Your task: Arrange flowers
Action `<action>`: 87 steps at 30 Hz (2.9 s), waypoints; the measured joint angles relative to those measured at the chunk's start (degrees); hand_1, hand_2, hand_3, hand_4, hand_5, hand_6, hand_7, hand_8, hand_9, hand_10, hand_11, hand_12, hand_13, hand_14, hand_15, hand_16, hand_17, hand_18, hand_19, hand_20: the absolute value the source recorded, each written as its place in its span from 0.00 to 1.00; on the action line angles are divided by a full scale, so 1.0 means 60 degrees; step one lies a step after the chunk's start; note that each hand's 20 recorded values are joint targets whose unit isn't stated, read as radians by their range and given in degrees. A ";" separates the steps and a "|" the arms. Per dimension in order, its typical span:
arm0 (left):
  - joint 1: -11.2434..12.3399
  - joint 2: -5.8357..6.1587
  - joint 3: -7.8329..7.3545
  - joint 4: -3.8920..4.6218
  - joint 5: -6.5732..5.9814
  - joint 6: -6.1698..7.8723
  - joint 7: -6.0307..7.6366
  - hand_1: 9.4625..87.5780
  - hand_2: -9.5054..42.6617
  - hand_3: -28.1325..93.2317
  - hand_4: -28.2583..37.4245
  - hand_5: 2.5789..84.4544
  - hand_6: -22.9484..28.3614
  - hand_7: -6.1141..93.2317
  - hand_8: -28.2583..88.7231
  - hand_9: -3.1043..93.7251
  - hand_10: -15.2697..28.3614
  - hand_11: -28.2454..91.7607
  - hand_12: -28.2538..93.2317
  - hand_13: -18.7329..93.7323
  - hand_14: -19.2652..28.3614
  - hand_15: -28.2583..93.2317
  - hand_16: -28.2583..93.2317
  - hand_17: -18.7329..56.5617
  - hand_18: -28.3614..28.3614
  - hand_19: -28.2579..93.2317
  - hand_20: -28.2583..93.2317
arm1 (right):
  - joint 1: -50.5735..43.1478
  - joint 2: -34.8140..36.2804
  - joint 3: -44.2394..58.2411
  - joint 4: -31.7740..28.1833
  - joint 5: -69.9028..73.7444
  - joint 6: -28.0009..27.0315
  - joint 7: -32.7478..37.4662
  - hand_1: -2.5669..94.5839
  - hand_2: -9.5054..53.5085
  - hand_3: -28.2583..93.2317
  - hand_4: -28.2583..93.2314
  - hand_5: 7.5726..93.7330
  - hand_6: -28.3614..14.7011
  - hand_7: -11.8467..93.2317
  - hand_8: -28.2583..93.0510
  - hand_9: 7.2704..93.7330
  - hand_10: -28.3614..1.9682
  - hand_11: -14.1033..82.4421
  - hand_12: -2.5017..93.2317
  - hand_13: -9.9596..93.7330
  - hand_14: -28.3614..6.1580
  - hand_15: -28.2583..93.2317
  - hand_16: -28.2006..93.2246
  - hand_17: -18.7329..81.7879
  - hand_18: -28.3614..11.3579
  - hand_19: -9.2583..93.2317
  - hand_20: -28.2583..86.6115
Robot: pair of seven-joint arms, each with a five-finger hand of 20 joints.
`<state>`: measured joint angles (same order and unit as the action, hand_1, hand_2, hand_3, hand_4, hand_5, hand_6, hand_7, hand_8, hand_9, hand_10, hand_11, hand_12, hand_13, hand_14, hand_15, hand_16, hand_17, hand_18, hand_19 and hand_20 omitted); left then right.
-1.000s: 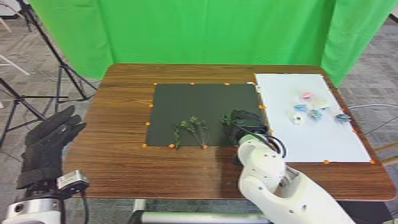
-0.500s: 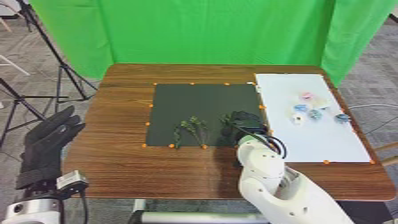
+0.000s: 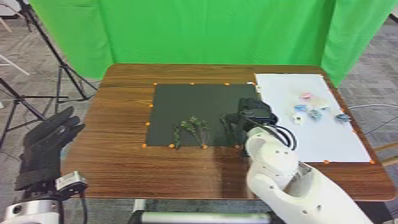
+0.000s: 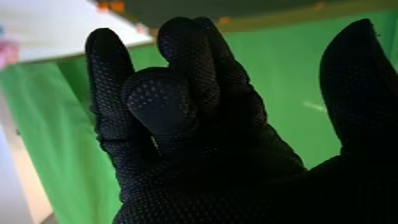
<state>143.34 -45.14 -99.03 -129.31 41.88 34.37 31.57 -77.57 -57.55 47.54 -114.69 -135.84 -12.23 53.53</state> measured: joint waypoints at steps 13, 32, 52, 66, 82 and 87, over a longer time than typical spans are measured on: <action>-0.0003 -0.0127 -0.0001 -0.0036 0.0089 0.0001 -0.0053 0.21 0.29 0.92 0.13 0.44 0.64 0.22 0.15 0.36 0.78 0.53 0.29 0.35 0.94 0.74 0.10 0.11 0.86 0.69 0.27 | 0.0906 0.0754 0.0332 0.1046 0.1368 -0.0640 0.0407 0.26 0.22 0.83 0.09 0.54 0.20 0.24 0.20 0.55 0.00 0.71 0.30 0.73 0.30 0.91 0.43 0.57 0.00 1.00 0.09; -0.0079 -0.0065 0.0146 -0.0024 0.0037 0.0042 0.0173 0.21 0.29 0.92 0.13 0.44 0.64 0.22 0.15 0.36 0.78 0.54 0.29 0.35 0.94 0.74 0.10 0.11 0.86 0.69 0.27 | 0.1821 0.1525 -0.0071 0.2869 0.1239 -0.0840 0.0979 0.28 0.20 0.84 0.08 0.53 0.20 0.26 0.19 0.48 0.00 0.63 0.29 0.66 0.27 0.93 0.40 0.58 0.00 1.00 0.11; -0.0082 0.0018 0.0141 -0.0020 -0.0013 0.0044 0.0239 0.21 0.28 0.92 0.13 0.44 0.64 0.22 0.15 0.36 0.78 0.54 0.29 0.35 0.94 0.74 0.10 0.11 0.86 0.69 0.27 | 0.1436 0.1846 0.0446 0.2515 0.1369 -0.1234 0.0916 0.31 0.18 0.84 0.08 0.56 0.22 0.26 0.19 0.49 0.00 0.64 0.28 0.67 0.28 0.92 0.40 0.58 0.00 1.00 0.12; -0.0083 0.0117 0.0154 -0.0017 -0.0106 0.0056 0.0323 0.21 0.28 0.92 0.13 0.44 0.64 0.22 0.15 0.36 0.78 0.54 0.29 0.35 0.94 0.74 0.10 0.11 0.86 0.69 0.27 | 0.1350 0.1825 0.0478 0.2555 0.1737 -0.1460 0.0836 0.34 0.17 0.86 0.07 0.59 0.25 0.27 0.19 0.51 0.00 0.65 0.28 0.68 0.31 0.91 0.40 0.58 0.01 1.00 0.11; -0.0090 0.0242 0.0176 -0.0005 -0.0212 0.0082 0.0430 0.21 0.28 0.92 0.13 0.44 0.64 0.22 0.15 0.36 0.78 0.54 0.29 0.35 0.94 0.74 0.10 0.11 0.86 0.69 0.26 | 0.1605 0.1944 0.0040 0.2965 0.1775 -0.1106 0.0992 0.56 0.17 0.81 0.00 0.75 0.46 0.34 0.32 0.73 0.36 0.63 0.32 0.78 0.53 0.87 0.43 0.64 0.15 1.00 0.10; -0.0121 0.0245 0.0206 0.0005 -0.0212 0.0083 0.0428 0.21 0.28 0.92 0.13 0.44 0.64 0.22 0.15 0.36 0.78 0.54 0.29 0.35 0.94 0.74 0.10 0.11 0.86 0.69 0.26 | 0.1701 0.2075 -0.0250 0.3115 0.1601 -0.0517 0.1005 0.60 0.16 0.81 0.00 0.79 0.51 0.36 0.33 0.79 0.44 0.61 0.34 0.81 0.58 0.86 0.44 0.67 0.23 1.00 0.08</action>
<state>142.61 -43.67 -97.79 -129.29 40.61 34.87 34.14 -67.37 -45.10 46.04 -96.00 -126.24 -15.33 59.56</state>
